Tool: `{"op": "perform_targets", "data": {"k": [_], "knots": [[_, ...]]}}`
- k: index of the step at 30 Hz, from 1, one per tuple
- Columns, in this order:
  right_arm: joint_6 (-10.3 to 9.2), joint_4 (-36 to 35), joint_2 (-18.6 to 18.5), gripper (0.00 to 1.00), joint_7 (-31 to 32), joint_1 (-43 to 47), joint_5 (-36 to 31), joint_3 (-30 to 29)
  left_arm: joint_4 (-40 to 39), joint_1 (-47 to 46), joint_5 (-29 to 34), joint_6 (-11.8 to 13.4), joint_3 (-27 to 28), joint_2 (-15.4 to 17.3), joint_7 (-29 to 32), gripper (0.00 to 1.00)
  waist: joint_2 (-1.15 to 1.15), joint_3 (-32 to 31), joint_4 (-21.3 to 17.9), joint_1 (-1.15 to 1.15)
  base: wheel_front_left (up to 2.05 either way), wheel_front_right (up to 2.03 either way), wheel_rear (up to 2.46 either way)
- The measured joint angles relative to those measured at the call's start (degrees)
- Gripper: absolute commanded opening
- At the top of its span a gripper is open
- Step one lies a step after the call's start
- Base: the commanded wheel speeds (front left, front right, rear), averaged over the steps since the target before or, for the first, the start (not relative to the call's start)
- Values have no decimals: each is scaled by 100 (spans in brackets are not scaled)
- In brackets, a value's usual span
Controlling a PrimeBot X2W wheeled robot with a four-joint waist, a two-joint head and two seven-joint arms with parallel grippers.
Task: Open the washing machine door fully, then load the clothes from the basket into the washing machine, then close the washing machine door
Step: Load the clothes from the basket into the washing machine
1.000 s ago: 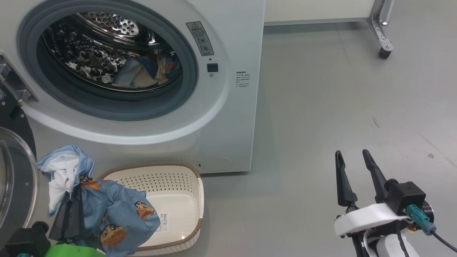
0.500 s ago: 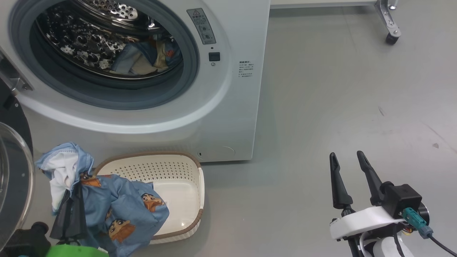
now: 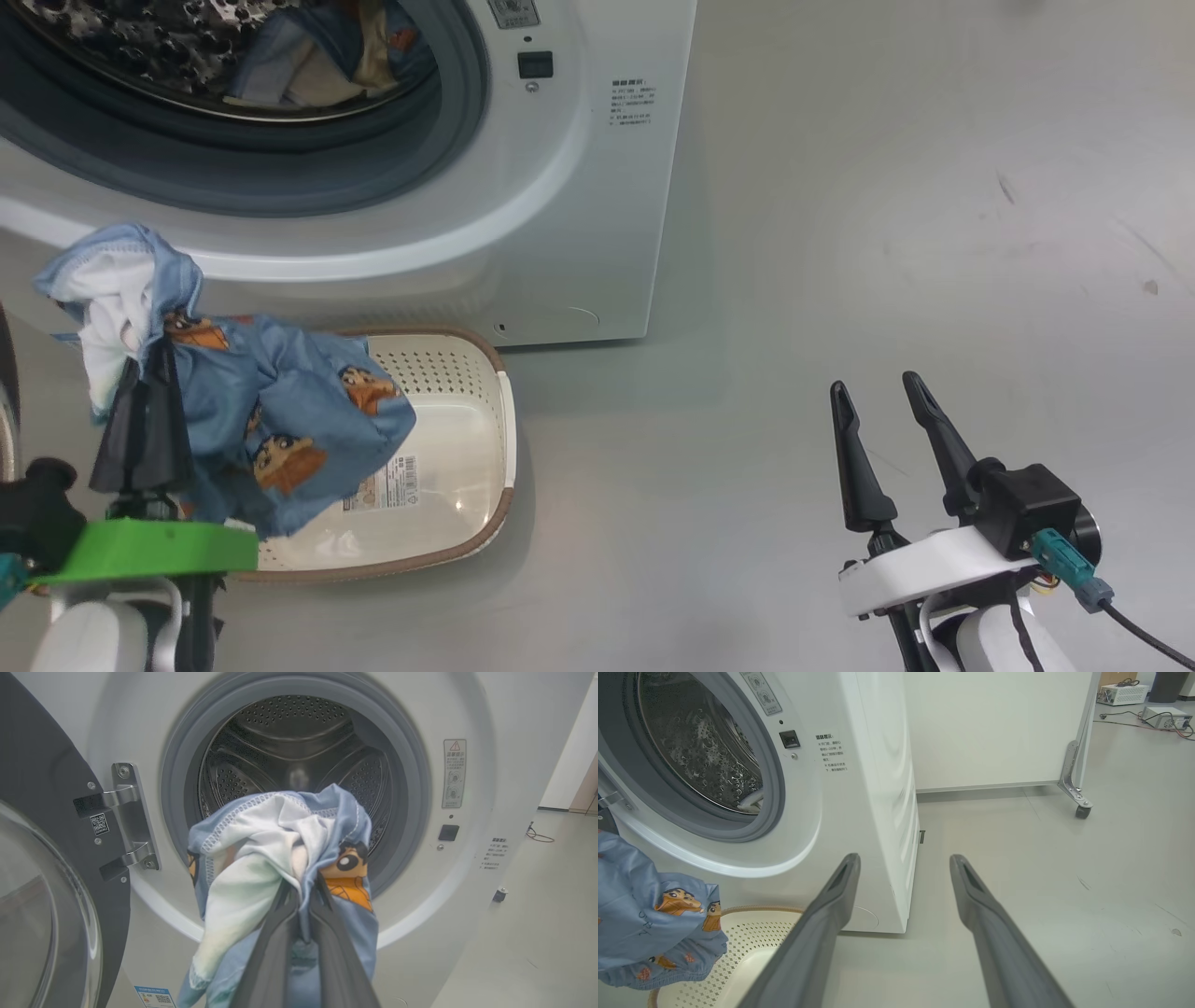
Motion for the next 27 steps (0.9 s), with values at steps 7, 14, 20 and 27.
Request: {"op": "perform_targets", "data": {"k": [7, 14, 20, 27], "knots": [[-1, -104, 38, 100, 11, -236, -97, 147, 127, -879, 11, -38, 33, 331, -1, 0, 0, 479, -139, 0, 0, 0, 0], [-1, -159, 110, 100, 8, -477, -101, 325, 343, -1906, -59, -57, 146, 670, 42, 0, 0, 1022, -390, 0, 0, 0, 0], [-11, -165, 125, 100, -5, -658, -100, 381, 645, -2751, -302, -59, 233, 866, 406, 0, 0, 1421, -599, 1, 0, 0, 0], [-102, -159, 147, 100, -11, -784, -89, 486, 996, -3614, -412, -76, 152, 1250, 1045, 0, 0, 1867, -818, 1, 0, 0, 0]]}}
